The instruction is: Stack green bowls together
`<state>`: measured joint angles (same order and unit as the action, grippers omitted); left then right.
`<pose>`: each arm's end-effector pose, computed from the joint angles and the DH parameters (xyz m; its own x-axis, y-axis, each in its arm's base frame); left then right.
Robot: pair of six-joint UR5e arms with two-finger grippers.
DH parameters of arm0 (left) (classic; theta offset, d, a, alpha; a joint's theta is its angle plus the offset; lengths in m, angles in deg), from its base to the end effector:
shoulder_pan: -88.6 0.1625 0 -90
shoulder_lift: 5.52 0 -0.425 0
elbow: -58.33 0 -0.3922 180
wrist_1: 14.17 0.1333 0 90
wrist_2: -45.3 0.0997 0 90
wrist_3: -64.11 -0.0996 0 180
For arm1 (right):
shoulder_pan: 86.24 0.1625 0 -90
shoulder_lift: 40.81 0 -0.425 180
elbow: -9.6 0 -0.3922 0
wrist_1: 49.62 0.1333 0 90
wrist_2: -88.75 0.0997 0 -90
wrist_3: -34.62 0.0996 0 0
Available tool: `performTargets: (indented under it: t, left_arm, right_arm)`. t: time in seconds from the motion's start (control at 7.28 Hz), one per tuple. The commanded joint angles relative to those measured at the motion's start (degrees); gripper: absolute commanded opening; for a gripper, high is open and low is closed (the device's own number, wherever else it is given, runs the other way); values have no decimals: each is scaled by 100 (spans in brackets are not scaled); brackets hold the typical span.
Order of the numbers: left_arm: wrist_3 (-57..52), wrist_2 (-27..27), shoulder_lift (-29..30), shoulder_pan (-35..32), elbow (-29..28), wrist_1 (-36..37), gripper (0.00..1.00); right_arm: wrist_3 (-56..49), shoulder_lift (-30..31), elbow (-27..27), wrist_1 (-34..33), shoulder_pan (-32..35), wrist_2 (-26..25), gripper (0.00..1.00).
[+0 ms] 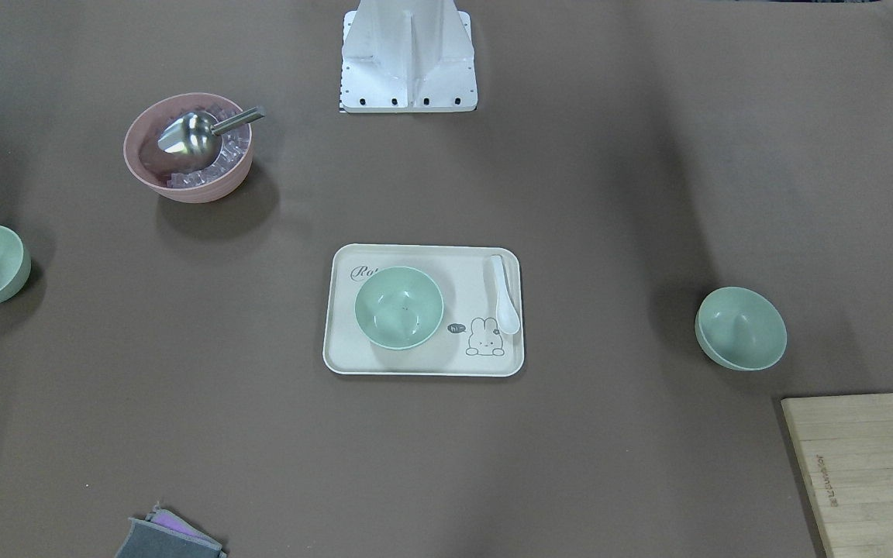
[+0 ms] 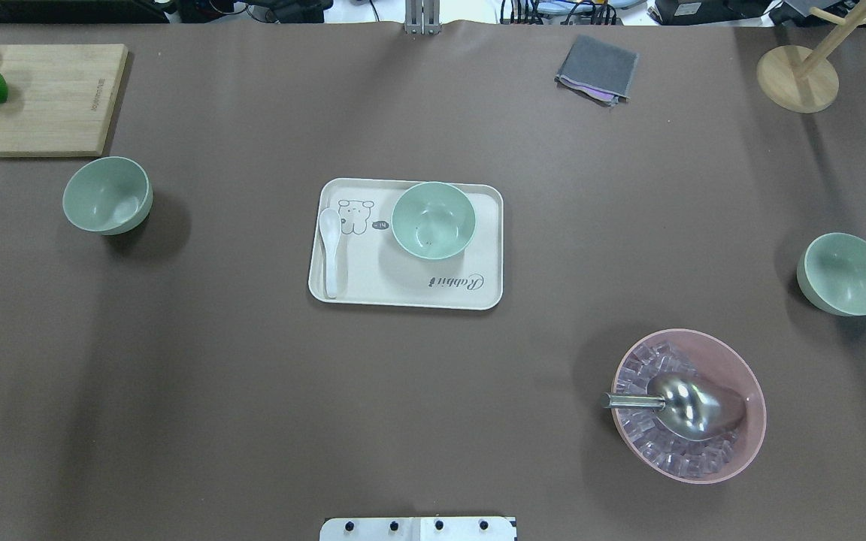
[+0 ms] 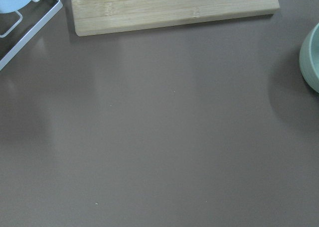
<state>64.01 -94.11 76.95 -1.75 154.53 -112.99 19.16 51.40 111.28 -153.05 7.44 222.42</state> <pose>-0.0604 -0.4433 0.6442 0.6512 0.0967 -0.7527 0.0049 0.9913 0.1317 0.0942 -0.4599 0.6014 0.7098 -0.1748 0.6823 0.1299 0.9846 0.1171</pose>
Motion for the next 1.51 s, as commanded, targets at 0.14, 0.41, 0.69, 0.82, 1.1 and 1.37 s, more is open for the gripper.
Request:
performTargets:
  t: [0.14,0.41,0.69,0.82,1.1,1.37]
  left_arm:
    - [-550,265,-47,-27,1234,2439,99]
    - [-500,256,-3,-36,1331,2561,99]
    - [-490,169,93,-62,1193,2474,99]
    - [-525,142,85,-71,1208,2473,99]
    - [-491,160,15,-62,1182,2054,99]
    - [-490,142,-29,-53,1261,1947,99]
  right_arm:
    - [25,472,291,120,19,45,100]
    - [17,482,230,446,19,37,100]
    - [25,464,221,673,19,45,100]
    - [43,490,230,701,19,54,100]
    - [78,481,10,971,-8,299,100]
    - [96,613,-25,1105,-17,990,100]
